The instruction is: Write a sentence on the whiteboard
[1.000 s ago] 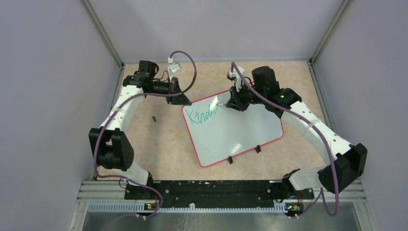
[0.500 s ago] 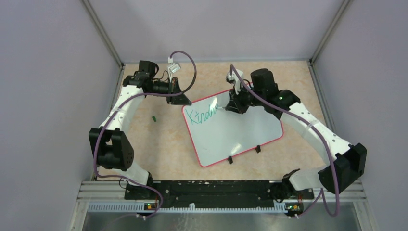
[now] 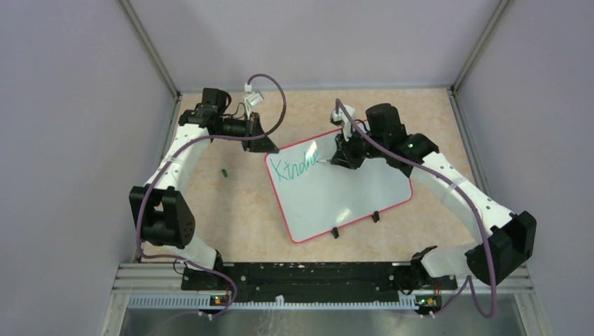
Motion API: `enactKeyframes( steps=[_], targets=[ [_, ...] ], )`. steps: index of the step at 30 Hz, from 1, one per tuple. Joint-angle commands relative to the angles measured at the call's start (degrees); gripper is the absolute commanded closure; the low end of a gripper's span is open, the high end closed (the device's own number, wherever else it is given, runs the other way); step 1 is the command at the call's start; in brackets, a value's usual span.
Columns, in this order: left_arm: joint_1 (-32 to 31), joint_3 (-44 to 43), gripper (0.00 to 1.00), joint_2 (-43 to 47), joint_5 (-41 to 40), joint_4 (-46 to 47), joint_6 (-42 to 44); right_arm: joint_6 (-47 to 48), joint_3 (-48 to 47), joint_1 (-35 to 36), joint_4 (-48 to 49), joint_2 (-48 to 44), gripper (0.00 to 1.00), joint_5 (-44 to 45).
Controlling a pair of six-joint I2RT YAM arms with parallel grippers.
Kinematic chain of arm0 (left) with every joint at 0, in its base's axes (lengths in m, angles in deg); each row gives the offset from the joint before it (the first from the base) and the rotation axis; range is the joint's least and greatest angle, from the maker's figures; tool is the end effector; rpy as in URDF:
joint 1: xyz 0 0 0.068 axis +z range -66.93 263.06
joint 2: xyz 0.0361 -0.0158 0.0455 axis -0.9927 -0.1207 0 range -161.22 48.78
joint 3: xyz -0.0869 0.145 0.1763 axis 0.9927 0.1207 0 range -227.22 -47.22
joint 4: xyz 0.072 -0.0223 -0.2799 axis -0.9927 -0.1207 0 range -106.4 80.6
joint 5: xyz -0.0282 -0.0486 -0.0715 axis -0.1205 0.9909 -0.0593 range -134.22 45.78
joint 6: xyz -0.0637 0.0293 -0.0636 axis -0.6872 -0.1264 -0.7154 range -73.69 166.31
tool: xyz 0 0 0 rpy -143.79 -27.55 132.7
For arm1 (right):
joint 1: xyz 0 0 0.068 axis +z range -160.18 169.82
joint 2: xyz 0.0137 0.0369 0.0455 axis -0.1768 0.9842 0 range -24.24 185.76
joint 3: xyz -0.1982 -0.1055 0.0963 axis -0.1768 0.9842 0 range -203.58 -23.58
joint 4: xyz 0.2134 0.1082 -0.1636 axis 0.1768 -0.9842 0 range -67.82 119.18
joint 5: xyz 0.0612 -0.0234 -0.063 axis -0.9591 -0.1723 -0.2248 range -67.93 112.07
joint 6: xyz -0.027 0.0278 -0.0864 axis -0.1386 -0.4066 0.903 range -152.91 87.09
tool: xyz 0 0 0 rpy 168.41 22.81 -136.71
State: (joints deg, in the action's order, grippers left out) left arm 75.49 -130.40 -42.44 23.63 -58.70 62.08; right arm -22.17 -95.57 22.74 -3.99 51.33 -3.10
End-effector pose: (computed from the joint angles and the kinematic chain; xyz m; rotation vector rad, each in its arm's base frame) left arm 0.3496 -0.1264 0.2792 0.8479 2.0151 -1.3941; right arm 0.2835 0.2269 0.2926 -1.0541 1.9647 0.6991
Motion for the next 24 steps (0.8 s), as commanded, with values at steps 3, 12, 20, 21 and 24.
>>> enactKeyframes(
  steps=[3, 12, 20, 21, 24],
  targets=[
    [-1.74, 0.56, 1.0, 0.96, 0.17, -1.43, 0.2, 2.07, -2.15, -0.96, -1.24, -1.72, 1.0, 2.77],
    [-1.74, 0.45, 1.0, 1.02, 0.41, -1.43, 0.22, 1.77, -4.87, -1.11, -2.15, -2.79, 1.0, 1.17],
    [-1.74, 0.39, 1.0, 1.14, 0.51, -1.49, 0.31, 0.01, -5.11, -2.82, -0.41, -2.85, 1.0, 0.19],
    [-1.74, 0.44, 1.0, 1.13, 0.46, -1.46, 0.31, -0.28, -5.03, -3.13, -0.08, -2.74, 1.0, -0.14],
    [-1.74, 0.54, 1.0, 1.13, 0.35, -1.46, 0.36, -1.31, -4.84, -3.71, 0.99, -2.36, 1.0, -1.03]
  ],
)
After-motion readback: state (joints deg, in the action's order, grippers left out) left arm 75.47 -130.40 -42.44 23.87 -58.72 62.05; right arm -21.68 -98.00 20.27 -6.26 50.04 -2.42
